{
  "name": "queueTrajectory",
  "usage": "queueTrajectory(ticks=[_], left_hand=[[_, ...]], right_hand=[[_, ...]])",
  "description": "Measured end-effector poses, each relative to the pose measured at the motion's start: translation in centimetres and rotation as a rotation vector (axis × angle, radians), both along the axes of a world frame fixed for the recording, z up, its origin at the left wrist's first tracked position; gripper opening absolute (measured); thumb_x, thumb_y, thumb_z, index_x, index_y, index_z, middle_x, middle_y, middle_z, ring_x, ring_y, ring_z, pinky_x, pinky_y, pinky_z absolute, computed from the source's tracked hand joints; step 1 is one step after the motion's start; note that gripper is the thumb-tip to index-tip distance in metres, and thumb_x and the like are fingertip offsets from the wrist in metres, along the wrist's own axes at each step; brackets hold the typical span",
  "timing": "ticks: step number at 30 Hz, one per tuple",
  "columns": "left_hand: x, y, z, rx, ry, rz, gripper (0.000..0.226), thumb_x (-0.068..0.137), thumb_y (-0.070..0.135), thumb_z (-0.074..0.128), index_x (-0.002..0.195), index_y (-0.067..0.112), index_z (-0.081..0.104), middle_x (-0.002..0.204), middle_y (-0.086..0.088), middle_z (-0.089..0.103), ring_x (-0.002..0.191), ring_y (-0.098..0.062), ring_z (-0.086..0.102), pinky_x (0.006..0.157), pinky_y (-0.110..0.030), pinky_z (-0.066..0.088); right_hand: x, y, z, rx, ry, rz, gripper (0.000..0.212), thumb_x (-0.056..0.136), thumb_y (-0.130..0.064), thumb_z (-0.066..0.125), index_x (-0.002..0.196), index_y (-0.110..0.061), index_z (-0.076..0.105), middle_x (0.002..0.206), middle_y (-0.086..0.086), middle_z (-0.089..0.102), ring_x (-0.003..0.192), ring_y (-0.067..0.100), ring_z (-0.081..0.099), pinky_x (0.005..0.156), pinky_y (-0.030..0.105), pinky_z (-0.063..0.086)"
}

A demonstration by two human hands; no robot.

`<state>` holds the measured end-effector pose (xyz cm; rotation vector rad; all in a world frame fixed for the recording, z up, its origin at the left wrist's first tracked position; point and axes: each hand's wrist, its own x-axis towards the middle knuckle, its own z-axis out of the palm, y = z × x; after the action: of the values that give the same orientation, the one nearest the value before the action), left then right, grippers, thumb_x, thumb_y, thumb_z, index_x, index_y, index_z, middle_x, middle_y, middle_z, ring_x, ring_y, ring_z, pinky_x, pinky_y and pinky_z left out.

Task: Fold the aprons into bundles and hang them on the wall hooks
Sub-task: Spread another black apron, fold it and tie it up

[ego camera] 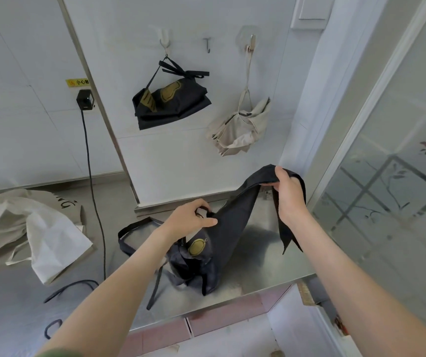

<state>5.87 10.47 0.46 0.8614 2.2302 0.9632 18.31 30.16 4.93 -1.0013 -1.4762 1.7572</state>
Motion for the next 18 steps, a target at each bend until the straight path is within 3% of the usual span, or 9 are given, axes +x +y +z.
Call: queueTrajectory(ticks=[4, 6, 8, 10, 13, 15, 18], left_hand=[[0.8, 0.6, 0.4, 0.027, 0.013, -0.013, 0.01, 0.085, 0.019, 0.063, 0.079, 0.019, 0.055, 0.08, 0.004, 0.057, 0.073, -0.014, 0.049, 0.066, -0.025, 0.037], [1.2, 0.7, 0.4, 0.044, -0.029, -0.008, 0.013, 0.086, 0.014, 0.058, 0.078, 0.017, 0.048, 0.075, 0.003, 0.051, 0.069, -0.015, 0.044, 0.063, -0.028, 0.034], [1.1, 0.6, 0.6, 0.045, -0.002, 0.02, 0.008, 0.088, 0.014, 0.055, 0.085, 0.017, 0.049, 0.084, 0.0, 0.056, 0.076, -0.016, 0.048, 0.066, -0.028, 0.036], [0.6, 0.5, 1.1, 0.012, 0.022, 0.022, 0.009, 0.091, 0.016, 0.054, 0.099, 0.02, 0.052, 0.104, -0.001, 0.059, 0.094, -0.018, 0.054, 0.077, -0.03, 0.041], [-0.3, -0.1, 3.1, -0.173, 0.067, -0.105, 0.024, 0.095, 0.023, 0.053, 0.119, 0.022, 0.053, 0.116, 0.003, 0.053, 0.097, -0.014, 0.051, 0.082, -0.027, 0.039], [-0.4, -0.7, 5.1, -0.286, 0.16, -0.224, 0.026, 0.097, 0.023, 0.052, 0.122, 0.019, 0.056, 0.117, 0.003, 0.055, 0.093, -0.011, 0.052, 0.079, -0.022, 0.038], [-0.6, -1.8, 8.0, -0.431, 0.16, -0.343, 0.018, 0.098, 0.024, 0.051, 0.114, 0.023, 0.058, 0.086, 0.008, 0.056, 0.065, -0.005, 0.045, 0.061, -0.016, 0.034]], right_hand=[[0.3, 0.1, 0.2, 0.006, -0.013, 0.029, 0.03, 0.098, -0.028, 0.048, 0.094, -0.007, 0.069, 0.102, 0.012, 0.07, 0.102, 0.029, 0.064, 0.097, 0.038, 0.046], [0.6, 0.0, 0.3, -0.003, -0.025, 0.023, 0.031, 0.098, -0.029, 0.047, 0.095, -0.006, 0.068, 0.097, 0.01, 0.069, 0.095, 0.026, 0.064, 0.088, 0.033, 0.047], [0.8, 0.2, 0.2, 0.002, -0.052, -0.008, 0.029, 0.097, -0.034, 0.049, 0.095, -0.009, 0.064, 0.089, 0.005, 0.065, 0.081, 0.022, 0.06, 0.071, 0.03, 0.046], [1.1, 0.4, 0.1, 0.018, -0.088, -0.046, 0.026, 0.096, -0.035, 0.05, 0.083, -0.014, 0.057, 0.078, 0.0, 0.056, 0.07, 0.017, 0.051, 0.061, 0.027, 0.038], [1.3, 1.0, 0.0, 0.033, -0.109, -0.151, 0.029, 0.096, -0.031, 0.049, 0.073, -0.014, 0.051, 0.078, 0.001, 0.053, 0.076, 0.017, 0.051, 0.071, 0.031, 0.04], [1.4, 1.2, -0.1, 0.096, -0.14, -0.233, 0.031, 0.092, -0.033, 0.048, 0.067, -0.015, 0.046, 0.084, 0.004, 0.053, 0.082, 0.023, 0.051, 0.084, 0.04, 0.043], [2.1, 1.5, -0.3, 0.269, -0.214, -0.34, 0.036, 0.09, -0.027, 0.045, 0.058, -0.013, 0.038, 0.087, 0.01, 0.05, 0.08, 0.026, 0.048, 0.085, 0.047, 0.041]])
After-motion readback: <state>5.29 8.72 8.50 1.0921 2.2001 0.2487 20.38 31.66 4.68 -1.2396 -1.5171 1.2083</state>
